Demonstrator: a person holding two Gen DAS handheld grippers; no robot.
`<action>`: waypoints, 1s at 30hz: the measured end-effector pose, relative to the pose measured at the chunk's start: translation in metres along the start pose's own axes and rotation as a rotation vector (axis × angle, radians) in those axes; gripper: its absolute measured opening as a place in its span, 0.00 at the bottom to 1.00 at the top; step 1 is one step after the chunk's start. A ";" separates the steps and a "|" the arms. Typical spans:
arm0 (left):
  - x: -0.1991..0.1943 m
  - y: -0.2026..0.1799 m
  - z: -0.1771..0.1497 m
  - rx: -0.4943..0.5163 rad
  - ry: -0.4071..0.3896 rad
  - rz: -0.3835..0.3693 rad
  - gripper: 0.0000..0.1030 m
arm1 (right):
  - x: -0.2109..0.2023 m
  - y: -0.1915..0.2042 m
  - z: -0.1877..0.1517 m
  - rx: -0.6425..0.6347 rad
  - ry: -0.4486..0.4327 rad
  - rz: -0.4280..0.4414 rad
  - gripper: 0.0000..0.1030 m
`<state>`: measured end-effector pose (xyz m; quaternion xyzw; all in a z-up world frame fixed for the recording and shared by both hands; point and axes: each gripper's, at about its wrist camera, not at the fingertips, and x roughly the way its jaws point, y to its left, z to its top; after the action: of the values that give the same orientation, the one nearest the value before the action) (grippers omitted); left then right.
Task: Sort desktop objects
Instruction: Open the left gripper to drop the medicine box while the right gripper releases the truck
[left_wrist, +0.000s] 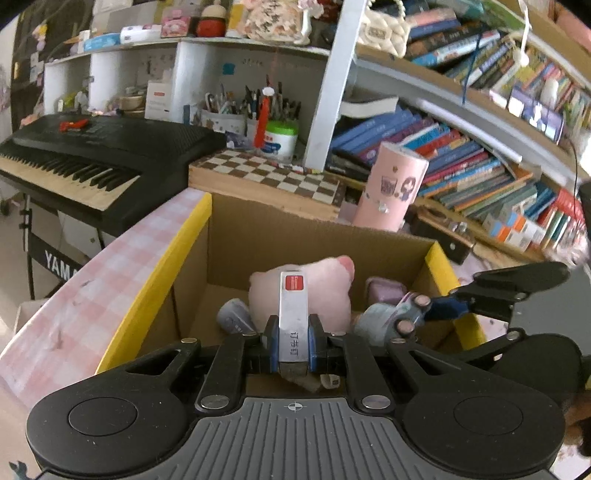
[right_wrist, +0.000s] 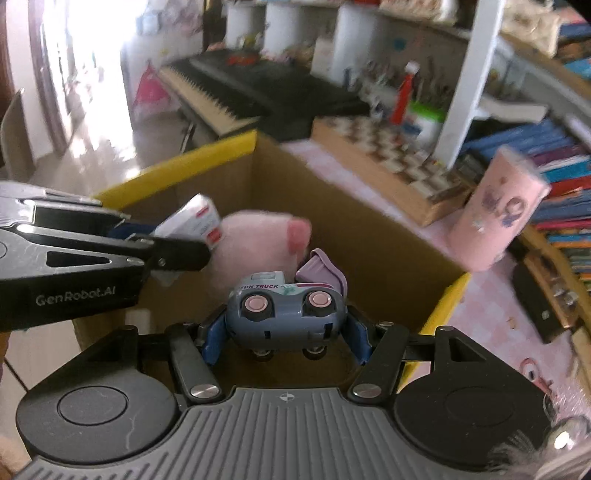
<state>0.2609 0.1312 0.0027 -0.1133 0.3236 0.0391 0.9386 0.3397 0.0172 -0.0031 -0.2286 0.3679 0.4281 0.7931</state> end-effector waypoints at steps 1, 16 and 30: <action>0.002 -0.001 0.000 0.009 0.009 0.005 0.13 | 0.004 0.000 0.000 -0.011 0.022 0.011 0.60; 0.023 -0.010 -0.014 0.099 0.131 0.038 0.13 | 0.023 0.013 0.001 -0.162 0.138 0.013 0.60; -0.056 -0.010 -0.002 0.041 -0.119 0.041 0.52 | -0.067 0.008 -0.019 0.132 -0.151 -0.094 0.67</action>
<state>0.2168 0.1207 0.0377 -0.0849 0.2704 0.0582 0.9572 0.3015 -0.0261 0.0374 -0.1599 0.3236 0.3811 0.8512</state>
